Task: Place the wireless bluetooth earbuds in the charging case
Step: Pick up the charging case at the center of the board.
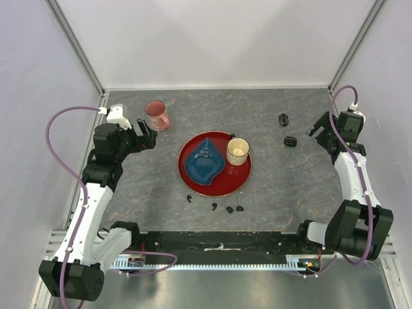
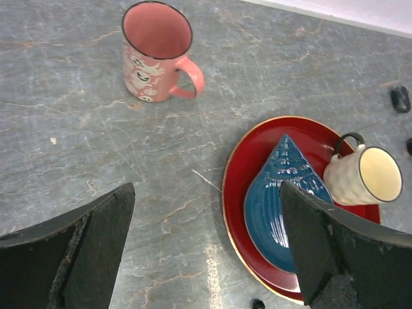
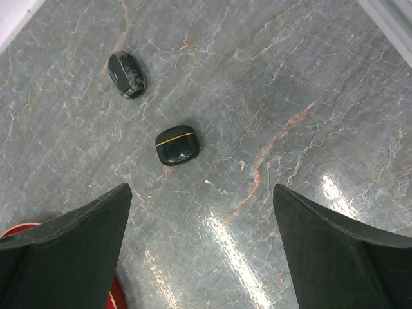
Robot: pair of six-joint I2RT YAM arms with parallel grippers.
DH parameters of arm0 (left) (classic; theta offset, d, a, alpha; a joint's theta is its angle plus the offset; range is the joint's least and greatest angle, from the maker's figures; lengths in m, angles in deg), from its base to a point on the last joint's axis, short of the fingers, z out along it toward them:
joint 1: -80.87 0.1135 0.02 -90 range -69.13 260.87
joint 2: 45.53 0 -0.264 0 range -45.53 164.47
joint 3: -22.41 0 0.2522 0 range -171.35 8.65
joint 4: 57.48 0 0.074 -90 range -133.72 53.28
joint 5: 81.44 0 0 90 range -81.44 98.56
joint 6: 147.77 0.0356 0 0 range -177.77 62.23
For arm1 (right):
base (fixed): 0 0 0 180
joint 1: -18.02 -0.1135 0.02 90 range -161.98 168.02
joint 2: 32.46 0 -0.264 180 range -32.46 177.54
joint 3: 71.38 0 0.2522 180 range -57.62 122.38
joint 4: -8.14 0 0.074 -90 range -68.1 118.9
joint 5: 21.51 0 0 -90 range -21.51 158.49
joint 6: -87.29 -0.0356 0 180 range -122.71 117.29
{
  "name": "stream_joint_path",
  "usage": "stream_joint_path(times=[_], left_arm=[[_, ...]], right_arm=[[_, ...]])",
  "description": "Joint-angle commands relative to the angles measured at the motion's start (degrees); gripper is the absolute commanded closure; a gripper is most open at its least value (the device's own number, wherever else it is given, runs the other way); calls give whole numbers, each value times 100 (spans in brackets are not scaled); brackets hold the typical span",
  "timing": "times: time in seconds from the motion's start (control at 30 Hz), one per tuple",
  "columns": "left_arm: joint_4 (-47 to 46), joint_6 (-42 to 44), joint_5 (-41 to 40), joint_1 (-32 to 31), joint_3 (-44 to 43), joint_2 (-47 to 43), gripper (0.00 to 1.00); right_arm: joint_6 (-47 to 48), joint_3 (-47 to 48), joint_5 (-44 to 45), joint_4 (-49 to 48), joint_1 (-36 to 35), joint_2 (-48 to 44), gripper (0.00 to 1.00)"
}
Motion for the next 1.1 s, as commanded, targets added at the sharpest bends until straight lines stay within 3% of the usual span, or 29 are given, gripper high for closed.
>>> stream_joint_path(times=[0.0,0.5,0.83,1.07], left_arm=[[-118,-196,601,29,-15,56,0],[-153,-64,1040,82,29,-84,0],[-188,-64,979,82,82,-93,0],[-180,-73,944,108,100,-93,0]], right_arm=[[237,-104,-149,-275,25,127,2],[114,202,-245,-810,25,1681,2],[-26,774,-1036,-1118,-10,2842,15],[-35,1055,-1274,-1154,-299,3229,17]])
